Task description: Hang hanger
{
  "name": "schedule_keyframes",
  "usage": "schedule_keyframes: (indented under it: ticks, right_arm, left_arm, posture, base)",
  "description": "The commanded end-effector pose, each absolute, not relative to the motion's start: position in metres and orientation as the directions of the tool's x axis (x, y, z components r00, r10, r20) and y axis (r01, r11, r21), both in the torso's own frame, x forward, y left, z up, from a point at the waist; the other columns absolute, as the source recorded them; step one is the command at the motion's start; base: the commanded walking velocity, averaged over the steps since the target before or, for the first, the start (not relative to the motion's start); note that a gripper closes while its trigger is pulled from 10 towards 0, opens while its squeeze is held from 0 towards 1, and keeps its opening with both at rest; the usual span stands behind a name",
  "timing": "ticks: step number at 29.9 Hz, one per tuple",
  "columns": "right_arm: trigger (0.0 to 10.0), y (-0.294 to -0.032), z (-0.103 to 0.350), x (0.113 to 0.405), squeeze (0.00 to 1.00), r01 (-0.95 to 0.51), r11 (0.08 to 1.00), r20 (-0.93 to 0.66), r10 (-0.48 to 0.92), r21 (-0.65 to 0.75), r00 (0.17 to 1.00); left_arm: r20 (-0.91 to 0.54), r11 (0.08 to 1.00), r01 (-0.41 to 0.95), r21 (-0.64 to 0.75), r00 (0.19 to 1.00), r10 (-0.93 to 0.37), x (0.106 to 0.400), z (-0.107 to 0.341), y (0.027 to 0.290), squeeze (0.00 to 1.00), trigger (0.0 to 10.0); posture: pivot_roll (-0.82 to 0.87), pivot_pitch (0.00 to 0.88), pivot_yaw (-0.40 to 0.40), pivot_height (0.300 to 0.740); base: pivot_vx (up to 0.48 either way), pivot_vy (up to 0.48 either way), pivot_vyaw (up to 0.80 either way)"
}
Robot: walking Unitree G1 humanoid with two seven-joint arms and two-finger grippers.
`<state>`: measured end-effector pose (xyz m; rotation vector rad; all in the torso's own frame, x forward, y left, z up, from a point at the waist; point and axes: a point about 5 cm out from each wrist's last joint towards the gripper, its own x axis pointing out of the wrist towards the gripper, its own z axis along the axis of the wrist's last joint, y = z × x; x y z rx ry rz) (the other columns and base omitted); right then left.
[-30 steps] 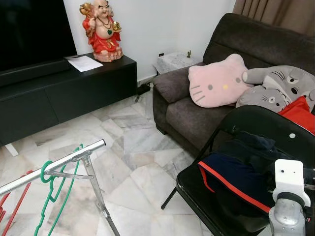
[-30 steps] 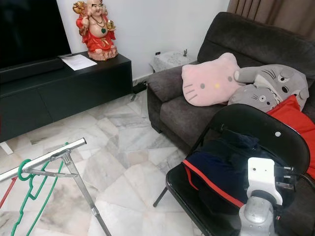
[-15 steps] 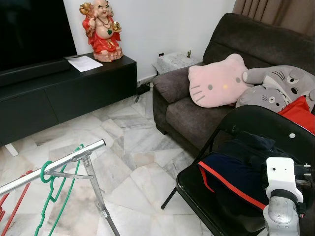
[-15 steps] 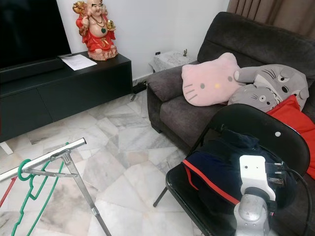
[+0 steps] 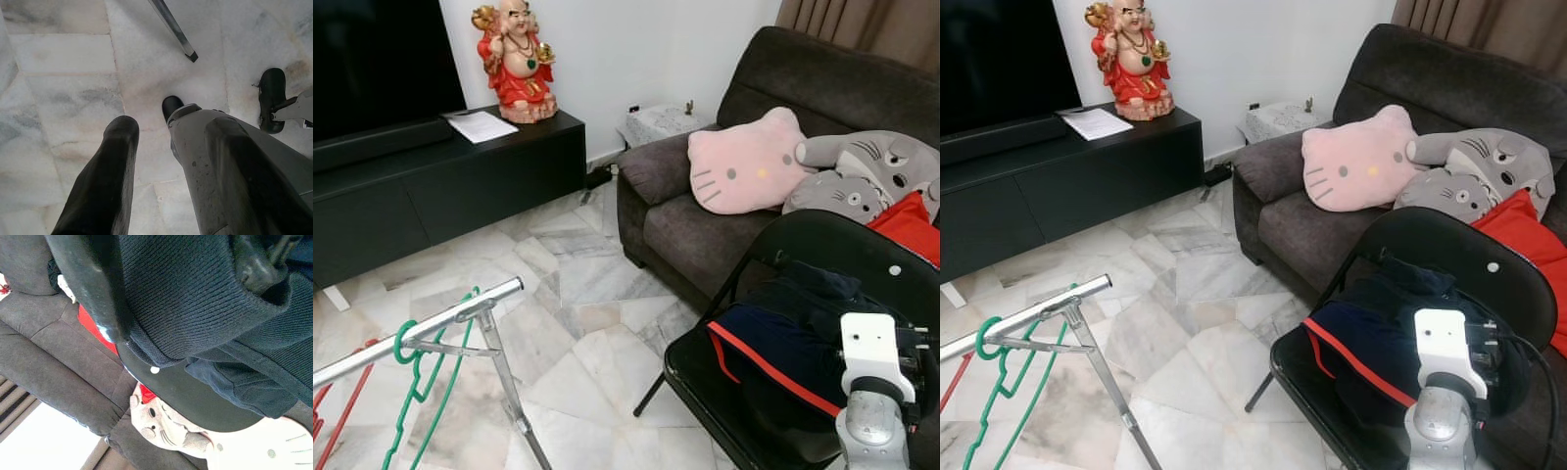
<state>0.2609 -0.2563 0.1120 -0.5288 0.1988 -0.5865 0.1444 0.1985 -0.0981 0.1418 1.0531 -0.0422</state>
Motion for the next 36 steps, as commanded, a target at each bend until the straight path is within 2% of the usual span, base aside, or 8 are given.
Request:
schedule_keyframes:
  ticks: [1, 28, 34, 36]
  right_arm:
    - [0.0, -0.257, 0.112, 0.262, 0.0, 0.477, 0.705, -0.025, -0.573, -0.526, 0.819]
    - [0.0, -0.262, 0.119, 0.266, 0.0, 0.52, 0.682, 0.014, -0.599, -0.514, 0.8]
    - [0.0, -0.268, 0.125, 0.267, 0.0, 0.555, 0.657, 0.048, -0.622, -0.51, 0.781]
    - [0.0, -0.276, 0.138, 0.268, 0.0, 0.614, 0.62, 0.109, -0.655, -0.489, 0.748]
  left_arm:
    - [-0.891, 0.987, 0.129, 0.093, 0.453, 0.025, 0.134, -0.103, 0.197, 0.0, 10.0]
    - [-0.89, 0.987, 0.132, 0.088, 0.455, 0.018, 0.134, -0.102, 0.197, 0.0, 10.0]
    - [-0.89, 0.988, 0.131, 0.087, 0.456, 0.018, 0.134, -0.102, 0.197, 0.0, 10.0]
    - [-0.89, 0.987, 0.131, 0.088, 0.456, 0.019, 0.134, -0.102, 0.197, 0.0, 10.0]
  posture:
    - [-0.05, 0.013, -0.026, 0.74]
    - [-0.05, 0.008, -0.027, 0.74]
    - [-0.05, 0.004, -0.026, 0.74]
    - [-0.05, 0.004, -0.025, 0.74]
  base:
    - [0.0, 0.0, 0.0]
    - [0.0, 0.0, 0.0]
    - [0.0, 0.0, 0.0]
    - [0.0, 0.0, 0.0]
